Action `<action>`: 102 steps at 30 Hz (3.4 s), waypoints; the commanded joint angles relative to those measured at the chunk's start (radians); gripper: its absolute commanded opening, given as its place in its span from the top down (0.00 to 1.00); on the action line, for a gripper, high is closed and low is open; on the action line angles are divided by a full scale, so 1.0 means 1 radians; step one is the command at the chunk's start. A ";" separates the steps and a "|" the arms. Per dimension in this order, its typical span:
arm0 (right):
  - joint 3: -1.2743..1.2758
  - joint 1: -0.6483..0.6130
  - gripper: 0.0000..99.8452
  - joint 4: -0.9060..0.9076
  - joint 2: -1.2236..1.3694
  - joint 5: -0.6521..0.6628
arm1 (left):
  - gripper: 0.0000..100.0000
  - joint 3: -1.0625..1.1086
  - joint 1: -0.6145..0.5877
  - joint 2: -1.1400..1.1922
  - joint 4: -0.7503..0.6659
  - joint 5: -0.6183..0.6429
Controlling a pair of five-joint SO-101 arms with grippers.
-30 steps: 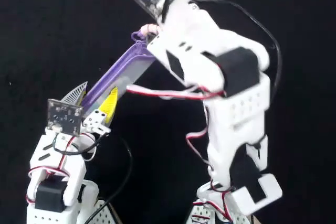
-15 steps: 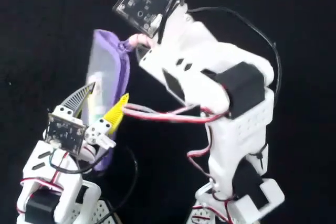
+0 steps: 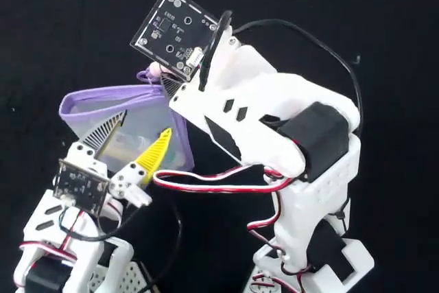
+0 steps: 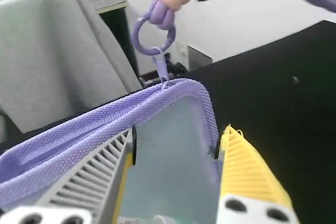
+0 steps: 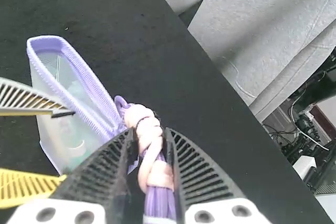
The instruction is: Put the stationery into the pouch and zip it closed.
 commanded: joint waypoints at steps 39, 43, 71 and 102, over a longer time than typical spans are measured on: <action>-0.038 0.175 0.99 0.031 -0.042 0.098 | 0.74 0.180 -0.119 -0.002 0.075 0.338; -0.002 0.087 0.99 0.034 -0.070 0.100 | 0.74 0.236 -0.268 -0.002 -0.023 0.446; 0.200 -0.407 0.99 0.032 -0.120 0.095 | 0.74 0.286 -0.461 -0.002 -0.120 0.483; 0.406 -0.100 0.99 -0.247 -0.120 0.100 | 0.73 -0.280 -0.323 -0.003 0.361 0.511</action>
